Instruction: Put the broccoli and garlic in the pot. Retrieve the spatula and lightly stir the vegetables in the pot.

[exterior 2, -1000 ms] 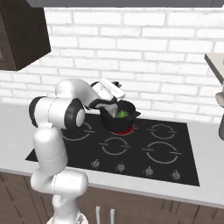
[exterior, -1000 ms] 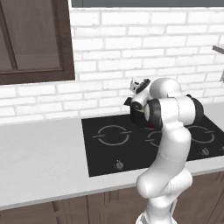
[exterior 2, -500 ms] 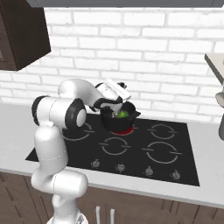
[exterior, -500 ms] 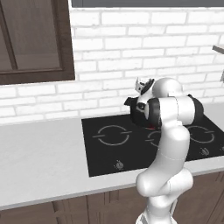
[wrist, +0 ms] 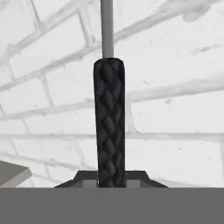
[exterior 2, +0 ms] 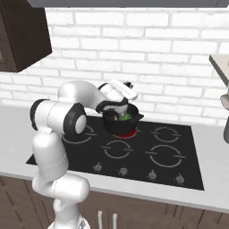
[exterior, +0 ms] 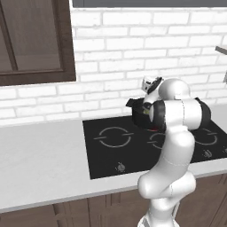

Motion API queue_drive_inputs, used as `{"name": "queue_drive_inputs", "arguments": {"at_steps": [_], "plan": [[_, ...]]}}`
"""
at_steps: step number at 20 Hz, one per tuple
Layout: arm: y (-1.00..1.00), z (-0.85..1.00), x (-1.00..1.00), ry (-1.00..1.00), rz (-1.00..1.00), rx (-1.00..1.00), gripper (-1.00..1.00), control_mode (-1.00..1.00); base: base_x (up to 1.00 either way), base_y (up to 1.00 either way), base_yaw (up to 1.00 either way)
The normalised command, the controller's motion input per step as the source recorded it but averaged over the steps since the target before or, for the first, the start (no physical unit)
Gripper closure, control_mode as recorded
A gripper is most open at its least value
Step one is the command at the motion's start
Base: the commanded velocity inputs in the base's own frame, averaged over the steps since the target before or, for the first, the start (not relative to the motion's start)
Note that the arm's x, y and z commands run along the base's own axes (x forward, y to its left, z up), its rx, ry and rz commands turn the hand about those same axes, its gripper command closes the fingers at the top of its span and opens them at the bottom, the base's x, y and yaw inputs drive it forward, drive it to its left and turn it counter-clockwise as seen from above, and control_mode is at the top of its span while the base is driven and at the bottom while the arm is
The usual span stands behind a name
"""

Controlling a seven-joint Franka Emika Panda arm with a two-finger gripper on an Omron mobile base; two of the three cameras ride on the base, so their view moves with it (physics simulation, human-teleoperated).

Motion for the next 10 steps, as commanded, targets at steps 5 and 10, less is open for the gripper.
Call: {"name": "queue_drive_inputs", "arguments": {"at_steps": [5,10], "plan": [[-0.21,-0.01,-0.16,0.0,-0.08,-0.07,1.0,-1.0,0.0,0.0,0.0],[0.01,-0.73,-0.03,-0.01,-0.02,-0.01,1.0,-1.0,0.0,0.0,0.0]]}}
